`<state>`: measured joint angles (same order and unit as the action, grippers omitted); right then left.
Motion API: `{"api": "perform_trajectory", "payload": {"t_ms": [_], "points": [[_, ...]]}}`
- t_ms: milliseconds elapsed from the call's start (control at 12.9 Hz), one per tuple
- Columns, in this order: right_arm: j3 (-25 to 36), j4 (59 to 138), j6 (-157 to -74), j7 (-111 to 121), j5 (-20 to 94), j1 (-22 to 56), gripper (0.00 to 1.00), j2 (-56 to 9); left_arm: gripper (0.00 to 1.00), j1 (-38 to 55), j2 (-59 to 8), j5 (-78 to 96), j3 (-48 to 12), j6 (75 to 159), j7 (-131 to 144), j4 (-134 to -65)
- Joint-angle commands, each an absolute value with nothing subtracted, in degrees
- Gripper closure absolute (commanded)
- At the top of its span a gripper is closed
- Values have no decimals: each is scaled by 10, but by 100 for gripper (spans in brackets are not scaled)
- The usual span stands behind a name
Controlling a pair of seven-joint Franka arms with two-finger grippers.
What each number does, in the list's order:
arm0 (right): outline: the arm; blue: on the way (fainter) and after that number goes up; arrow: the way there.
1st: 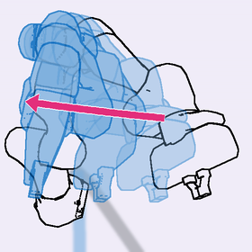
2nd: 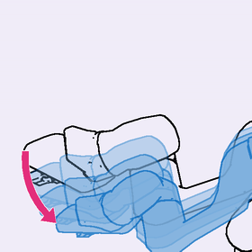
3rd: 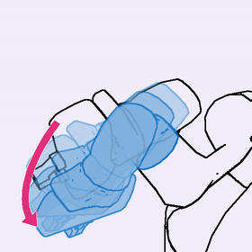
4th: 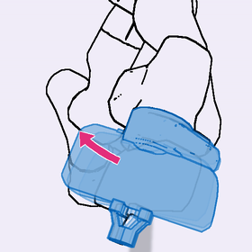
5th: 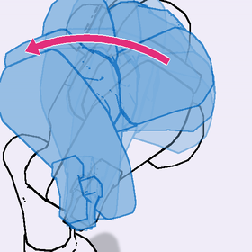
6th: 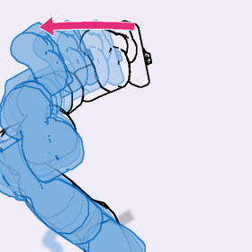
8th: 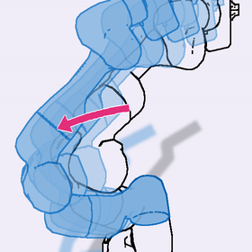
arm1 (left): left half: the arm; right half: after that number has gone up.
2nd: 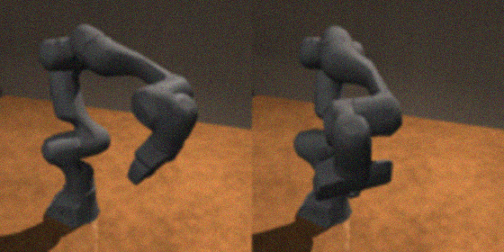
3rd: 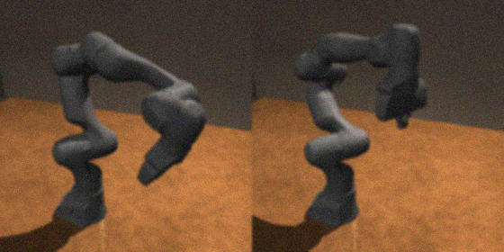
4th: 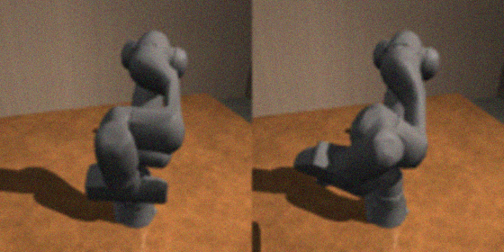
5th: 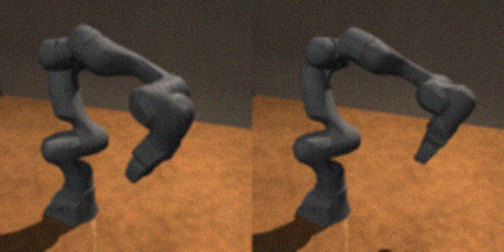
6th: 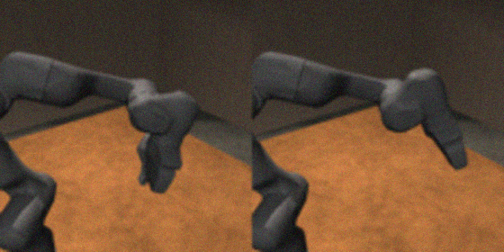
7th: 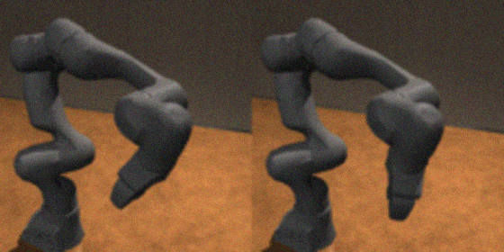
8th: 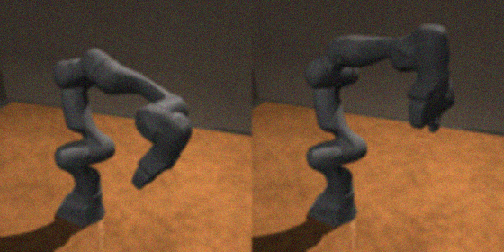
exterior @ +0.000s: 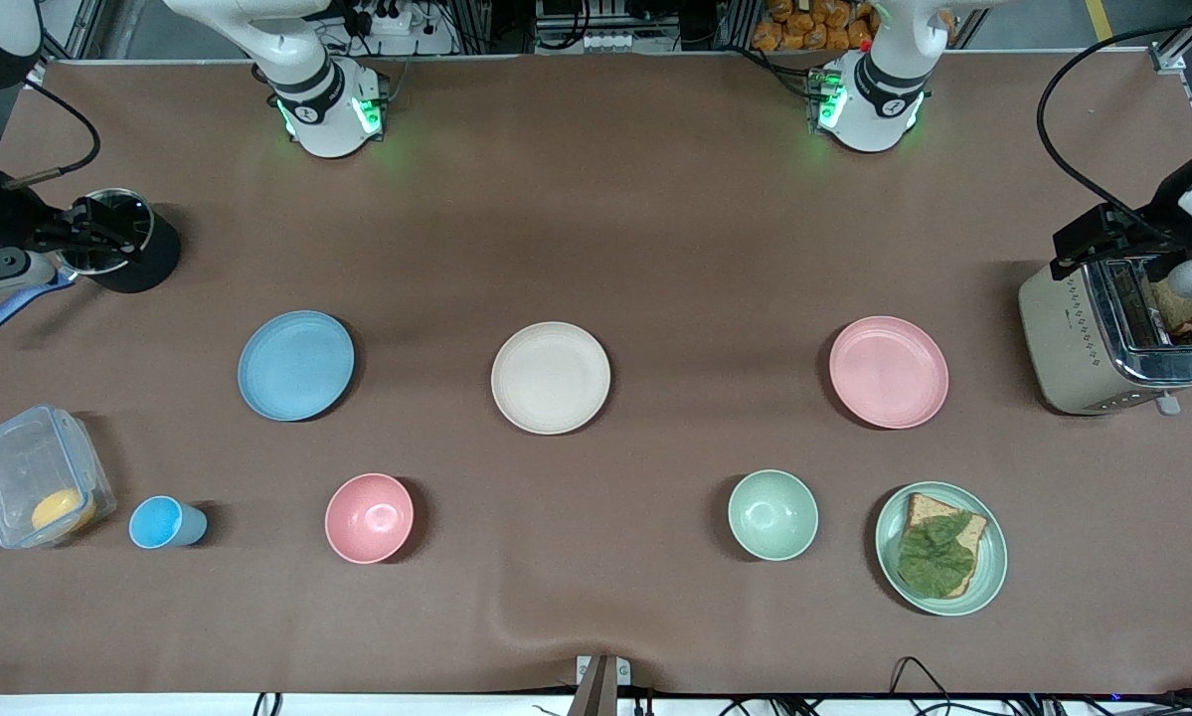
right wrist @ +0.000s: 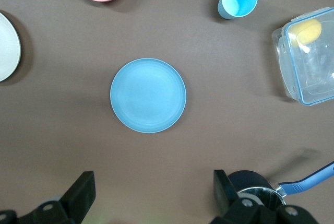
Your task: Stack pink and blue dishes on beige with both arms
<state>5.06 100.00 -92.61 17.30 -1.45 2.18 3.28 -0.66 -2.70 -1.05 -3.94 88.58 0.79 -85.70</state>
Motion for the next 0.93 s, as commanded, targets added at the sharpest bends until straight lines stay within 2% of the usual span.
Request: {"api": "perform_trajectory", "payload": {"t_ms": [0, 464, 850], "points": [[46, 994, -920, 167, -18, 17, 0, 33, 0, -6, -25, 1, -38, 877, 10, -856], [46, 994, -921, 167, -18, 15, 0, 33, 0, -7, -40, -9, -39, 880, 9, -862], [46, 994, -921, 167, -18, 15, 0, 33, 0, -8, -39, -43, -40, 976, 9, -966]]}}
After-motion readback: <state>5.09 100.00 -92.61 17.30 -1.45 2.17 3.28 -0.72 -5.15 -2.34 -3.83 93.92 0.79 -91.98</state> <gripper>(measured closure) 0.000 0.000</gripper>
